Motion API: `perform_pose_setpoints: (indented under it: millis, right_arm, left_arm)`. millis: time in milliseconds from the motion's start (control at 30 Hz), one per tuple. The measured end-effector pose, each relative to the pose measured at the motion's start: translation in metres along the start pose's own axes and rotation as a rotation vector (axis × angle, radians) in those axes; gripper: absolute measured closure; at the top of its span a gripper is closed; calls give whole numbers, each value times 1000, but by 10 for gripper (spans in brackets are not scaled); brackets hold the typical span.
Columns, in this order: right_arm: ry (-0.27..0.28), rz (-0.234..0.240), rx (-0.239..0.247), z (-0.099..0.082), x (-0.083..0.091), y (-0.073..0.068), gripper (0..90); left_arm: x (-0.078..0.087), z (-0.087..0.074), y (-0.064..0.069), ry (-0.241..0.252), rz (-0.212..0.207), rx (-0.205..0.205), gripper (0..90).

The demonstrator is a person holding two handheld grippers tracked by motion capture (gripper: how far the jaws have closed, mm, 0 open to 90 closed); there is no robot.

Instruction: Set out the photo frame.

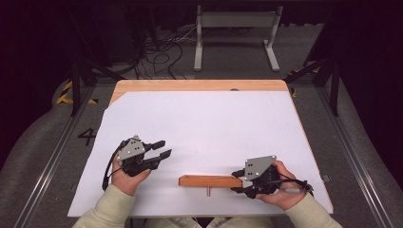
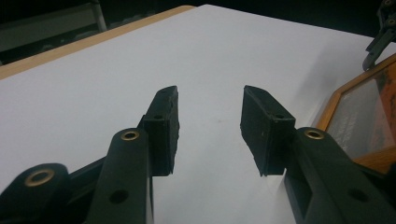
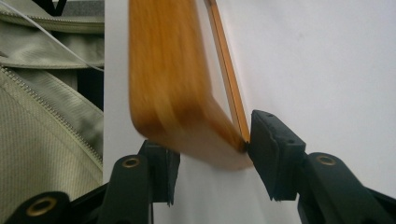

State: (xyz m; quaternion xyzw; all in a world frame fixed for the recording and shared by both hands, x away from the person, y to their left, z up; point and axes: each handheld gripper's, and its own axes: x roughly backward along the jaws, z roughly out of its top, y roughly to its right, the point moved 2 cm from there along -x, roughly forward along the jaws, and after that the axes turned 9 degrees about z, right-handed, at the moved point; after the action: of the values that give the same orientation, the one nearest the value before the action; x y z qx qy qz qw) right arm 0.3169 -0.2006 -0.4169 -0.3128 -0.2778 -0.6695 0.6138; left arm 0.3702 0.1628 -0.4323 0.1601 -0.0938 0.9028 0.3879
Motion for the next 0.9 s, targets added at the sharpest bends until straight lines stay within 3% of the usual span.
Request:
perform_pose_setpoints:
  millis: [133,167,200,267,400,500,533,700,733,900]
  right_arm:
    - [-31,-13,-59,-13,2,1,612]
    - [-50,-30,-74,-19,2,2,694]
    - [-50,-30,-74,-19,2,2,694]
    - [-93,-7,-121,-27,-2,3,809]
    - [-117,33,-148,-31,-11,3,899]
    - [-110,57,-163,-31,-14,3,900]
    - [-105,86,-174,-32,-18,3,900]
    - [-80,103,-198,-32,-22,7,900]
    - [-61,102,-224,-32,-24,8,900]
    - [-43,76,-259,-31,-28,14,900]
  left_arm:
    - [-1,0,-1,-2,0,13,583]
    - [-1,0,-2,-2,2,13,597]
    - [-1,0,-2,-2,2,13,601]
    - [-1,0,-3,-5,3,16,606]
    - [-2,-1,-2,-7,0,15,608]
    - [-3,-1,-2,-9,1,12,611]
    - [-3,-1,-2,-10,3,12,613]
    - [-3,-1,-2,-18,9,2,621]
    - [-3,-1,-2,-18,9,1,624]
    - [-4,-2,-2,-27,8,-3,624]
